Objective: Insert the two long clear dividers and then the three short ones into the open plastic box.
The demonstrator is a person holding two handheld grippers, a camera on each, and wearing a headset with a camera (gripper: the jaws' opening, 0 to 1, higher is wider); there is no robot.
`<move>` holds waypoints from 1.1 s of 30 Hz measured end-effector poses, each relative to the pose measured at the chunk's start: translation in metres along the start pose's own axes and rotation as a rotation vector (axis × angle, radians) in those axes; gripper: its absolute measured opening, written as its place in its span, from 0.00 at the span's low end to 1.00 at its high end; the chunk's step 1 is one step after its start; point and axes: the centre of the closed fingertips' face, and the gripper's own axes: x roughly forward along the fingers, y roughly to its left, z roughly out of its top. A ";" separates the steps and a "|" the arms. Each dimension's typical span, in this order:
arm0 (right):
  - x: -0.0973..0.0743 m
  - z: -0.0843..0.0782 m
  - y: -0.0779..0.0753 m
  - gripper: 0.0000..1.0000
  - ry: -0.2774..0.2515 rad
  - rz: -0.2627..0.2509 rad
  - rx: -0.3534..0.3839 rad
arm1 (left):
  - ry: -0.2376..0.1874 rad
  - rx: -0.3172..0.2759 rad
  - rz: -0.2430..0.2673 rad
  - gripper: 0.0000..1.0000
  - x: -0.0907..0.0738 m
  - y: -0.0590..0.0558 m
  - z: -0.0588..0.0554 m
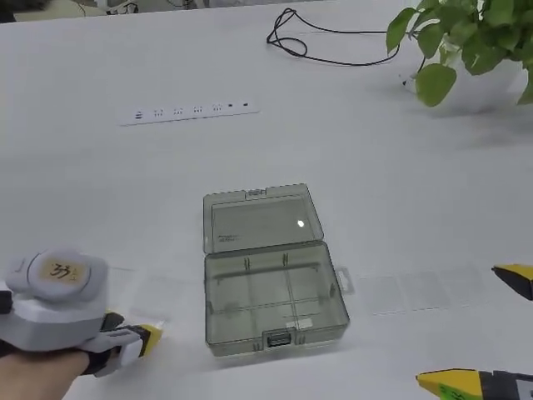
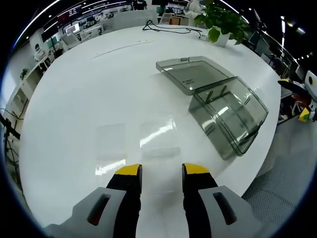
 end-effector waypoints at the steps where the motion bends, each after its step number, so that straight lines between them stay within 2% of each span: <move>1: 0.000 0.001 0.000 1.00 0.000 -0.001 -0.001 | -0.004 -0.010 0.002 0.30 -0.001 0.001 0.000; 3: 0.001 0.002 0.000 1.00 -0.003 0.000 -0.001 | -0.019 -0.015 0.001 0.30 -0.004 0.002 0.002; 5: 0.004 0.007 0.000 0.99 -0.010 0.004 0.006 | -0.058 -0.075 -0.023 0.30 -0.008 0.000 0.007; 7: 0.006 0.011 0.002 0.99 -0.014 0.007 0.006 | -0.077 -0.094 -0.030 0.30 -0.011 0.003 0.009; 11: 0.009 0.016 0.004 0.98 -0.011 0.008 0.009 | -0.120 -0.158 -0.062 0.30 -0.020 -0.002 0.015; 17: 0.011 0.025 0.010 0.93 -0.011 0.007 0.069 | -0.156 -0.180 -0.095 0.30 -0.036 -0.011 0.025; 20: 0.013 0.031 0.016 0.92 -0.008 0.018 0.102 | -0.164 -0.191 -0.118 0.30 -0.043 -0.018 0.029; 24: 0.017 0.040 0.024 0.91 -0.013 0.025 0.104 | -0.180 -0.200 -0.147 0.30 -0.047 -0.029 0.036; 27: 0.024 0.042 0.027 0.89 -0.006 0.029 0.096 | -0.201 -0.211 -0.176 0.30 -0.047 -0.037 0.041; 30: 0.031 0.046 0.034 0.84 0.002 0.048 0.133 | -0.215 -0.208 -0.195 0.30 -0.047 -0.047 0.045; 33: 0.038 0.051 0.038 0.82 -0.001 0.049 0.134 | -0.248 -0.231 -0.226 0.30 -0.045 -0.058 0.051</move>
